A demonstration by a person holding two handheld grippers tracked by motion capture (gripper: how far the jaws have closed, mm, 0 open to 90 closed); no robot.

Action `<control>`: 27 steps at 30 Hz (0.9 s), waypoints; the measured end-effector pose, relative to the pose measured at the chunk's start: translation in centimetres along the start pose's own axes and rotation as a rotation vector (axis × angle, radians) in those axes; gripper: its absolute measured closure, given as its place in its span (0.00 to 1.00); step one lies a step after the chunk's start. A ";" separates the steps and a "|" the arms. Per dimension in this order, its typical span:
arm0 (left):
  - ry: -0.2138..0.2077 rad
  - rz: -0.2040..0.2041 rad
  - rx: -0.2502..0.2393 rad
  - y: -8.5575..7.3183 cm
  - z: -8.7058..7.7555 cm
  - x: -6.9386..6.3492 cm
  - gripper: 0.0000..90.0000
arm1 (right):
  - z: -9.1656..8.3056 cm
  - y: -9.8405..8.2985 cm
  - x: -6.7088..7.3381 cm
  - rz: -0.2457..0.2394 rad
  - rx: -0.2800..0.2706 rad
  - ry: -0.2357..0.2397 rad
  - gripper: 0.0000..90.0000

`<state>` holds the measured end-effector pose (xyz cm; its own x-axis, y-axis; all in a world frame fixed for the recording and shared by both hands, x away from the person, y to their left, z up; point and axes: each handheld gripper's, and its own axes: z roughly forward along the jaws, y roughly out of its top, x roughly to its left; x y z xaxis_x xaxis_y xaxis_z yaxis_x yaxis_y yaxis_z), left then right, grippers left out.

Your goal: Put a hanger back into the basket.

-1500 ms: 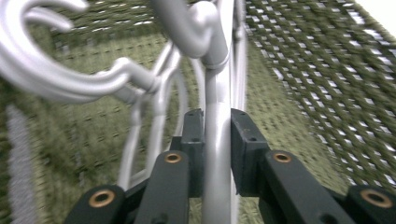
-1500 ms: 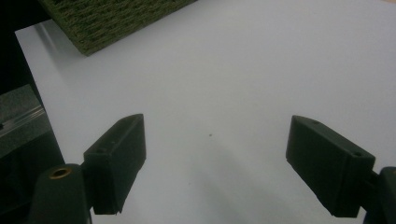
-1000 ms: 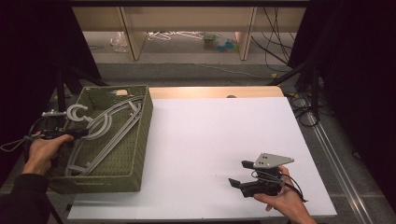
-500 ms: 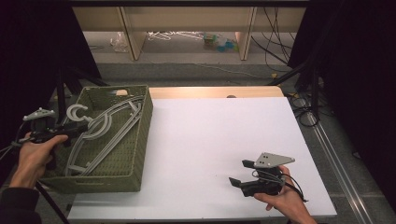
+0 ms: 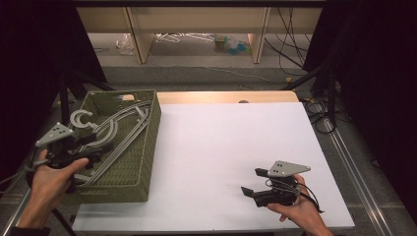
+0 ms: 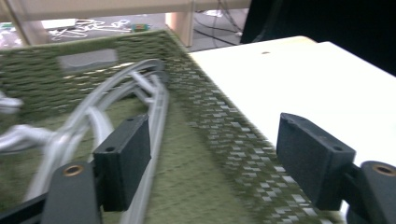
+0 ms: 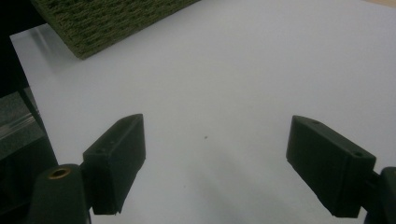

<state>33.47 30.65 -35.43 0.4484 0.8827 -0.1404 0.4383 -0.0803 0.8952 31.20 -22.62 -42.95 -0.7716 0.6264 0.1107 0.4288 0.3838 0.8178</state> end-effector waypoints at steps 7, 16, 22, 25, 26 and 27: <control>-0.067 0.043 -0.033 -1.1 1.1 -4.5 0.25 | 0.1 -0.1 -0.1 -0.003 -0.013 -0.003 0.22; -0.153 0.074 -0.054 -2.8 2.6 -8.2 0.25 | 0.2 -0.2 -0.2 0.008 -0.014 0.009 0.22; -0.193 0.092 -0.055 -4.2 3.4 -9.9 0.24 | 0.3 -0.3 -0.2 -0.003 -0.011 0.015 0.22; -0.220 0.105 -0.053 -5.1 3.8 -10.7 0.24 | 0.3 -0.4 -0.2 -0.004 -0.018 0.011 0.21; -0.231 0.106 -0.047 -5.5 3.9 -11.0 0.24 | 0.4 -0.4 -0.2 -0.007 -0.017 0.010 0.21; -0.229 0.098 -0.047 -5.7 4.0 -11.2 0.23 | 0.4 -0.4 -0.2 -0.009 -0.018 0.009 0.21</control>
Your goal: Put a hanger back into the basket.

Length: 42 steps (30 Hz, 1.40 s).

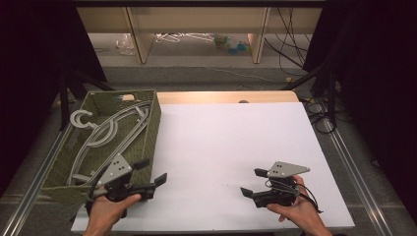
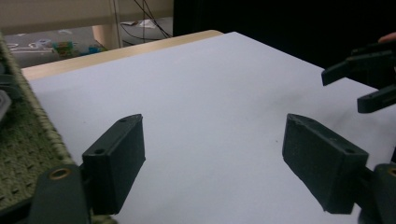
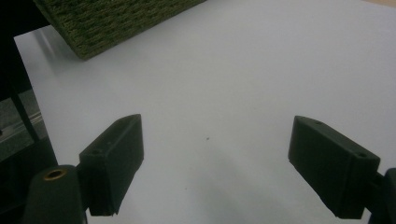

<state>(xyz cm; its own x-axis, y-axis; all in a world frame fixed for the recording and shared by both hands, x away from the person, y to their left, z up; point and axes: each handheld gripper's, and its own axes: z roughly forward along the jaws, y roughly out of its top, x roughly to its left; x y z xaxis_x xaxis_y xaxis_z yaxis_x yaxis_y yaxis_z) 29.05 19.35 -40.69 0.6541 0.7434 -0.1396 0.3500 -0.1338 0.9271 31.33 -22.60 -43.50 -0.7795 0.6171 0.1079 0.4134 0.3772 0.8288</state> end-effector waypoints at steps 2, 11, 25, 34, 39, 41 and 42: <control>-0.026 0.022 0.001 -0.6 0.4 -0.4 0.22 | 0.0 0.0 0.1 0.006 0.003 0.004 0.21; -0.060 0.038 0.034 -2.5 1.0 -1.3 0.22 | 0.1 0.0 0.6 0.004 0.004 0.020 0.21; -0.053 0.026 0.010 -2.9 0.8 -1.0 0.21 | -0.5 -0.7 1.6 -0.002 -0.020 0.001 0.20; -0.052 0.028 0.008 -2.9 1.0 -1.0 0.21 | -0.4 -1.1 1.9 0.002 -0.021 0.006 0.20; -0.046 0.028 0.013 -2.9 0.9 -0.9 0.21 | -0.6 -1.0 1.9 0.004 -0.030 0.010 0.19; -0.048 0.029 0.013 -2.9 0.9 -0.9 0.21 | -0.5 -1.0 1.8 -0.012 -0.037 0.002 0.19; -0.047 0.028 0.013 -2.9 0.9 -0.9 0.21 | -0.5 -1.0 1.8 -0.011 -0.037 0.003 0.19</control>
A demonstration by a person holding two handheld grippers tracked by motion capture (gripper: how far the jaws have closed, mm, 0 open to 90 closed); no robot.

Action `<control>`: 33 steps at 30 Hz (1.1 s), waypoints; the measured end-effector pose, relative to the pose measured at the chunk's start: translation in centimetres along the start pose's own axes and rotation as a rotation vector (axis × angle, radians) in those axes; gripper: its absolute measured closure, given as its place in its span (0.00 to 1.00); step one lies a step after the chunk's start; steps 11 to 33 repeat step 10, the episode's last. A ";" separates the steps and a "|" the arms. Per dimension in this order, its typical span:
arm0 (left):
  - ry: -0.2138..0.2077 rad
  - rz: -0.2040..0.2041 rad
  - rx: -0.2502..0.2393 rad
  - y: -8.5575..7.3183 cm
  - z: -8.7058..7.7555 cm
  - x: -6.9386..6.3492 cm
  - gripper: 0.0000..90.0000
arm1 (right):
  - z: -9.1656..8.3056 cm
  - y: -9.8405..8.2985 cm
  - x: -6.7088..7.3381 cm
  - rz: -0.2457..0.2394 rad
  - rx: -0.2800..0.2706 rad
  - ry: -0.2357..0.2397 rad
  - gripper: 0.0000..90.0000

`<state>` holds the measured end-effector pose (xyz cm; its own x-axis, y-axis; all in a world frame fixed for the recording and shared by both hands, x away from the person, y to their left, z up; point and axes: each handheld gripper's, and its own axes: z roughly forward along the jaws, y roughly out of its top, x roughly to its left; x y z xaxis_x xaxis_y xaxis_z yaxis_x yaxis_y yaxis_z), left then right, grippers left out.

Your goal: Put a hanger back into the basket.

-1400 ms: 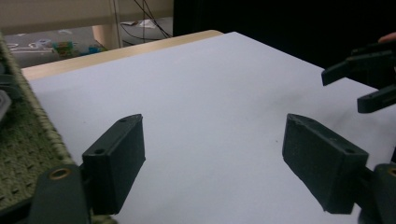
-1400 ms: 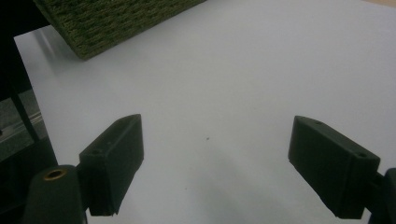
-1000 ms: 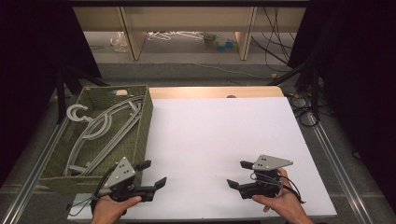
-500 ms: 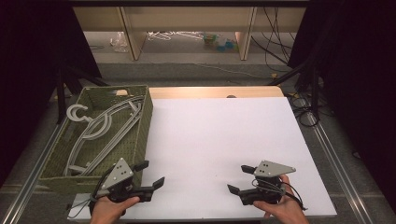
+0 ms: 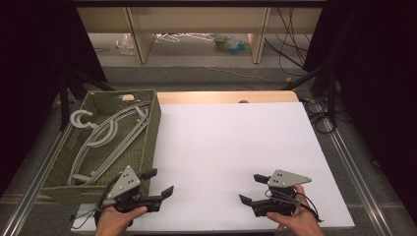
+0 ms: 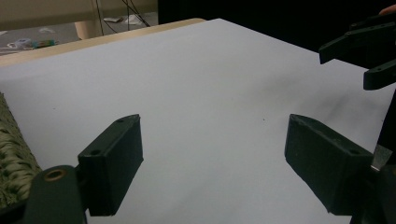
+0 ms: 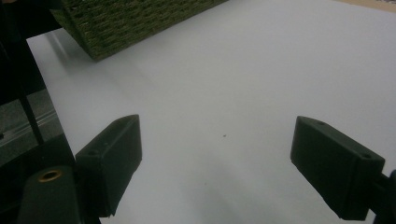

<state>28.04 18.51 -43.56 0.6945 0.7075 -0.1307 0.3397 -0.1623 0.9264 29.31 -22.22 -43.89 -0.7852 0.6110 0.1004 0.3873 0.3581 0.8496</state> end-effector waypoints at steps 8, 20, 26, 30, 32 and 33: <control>0.003 -0.001 0.000 0.0 0.0 0.0 0.22 | 0.0 0.0 0.0 0.012 0.011 0.001 0.19; 0.000 0.008 0.002 0.0 0.1 0.0 0.21 | 0.0 0.0 0.0 0.009 0.007 -0.001 0.19; 0.000 0.008 0.002 0.0 0.1 0.0 0.21 | 0.0 0.0 0.0 0.009 0.007 -0.001 0.19; 0.000 0.008 0.002 0.0 0.1 0.0 0.21 | 0.0 0.0 0.0 0.009 0.007 -0.001 0.19; 0.000 0.008 0.002 0.0 0.1 0.0 0.21 | 0.0 0.0 0.0 0.009 0.007 -0.001 0.19; 0.000 0.008 0.002 0.0 0.1 0.0 0.21 | 0.0 0.0 0.0 0.009 0.007 -0.001 0.19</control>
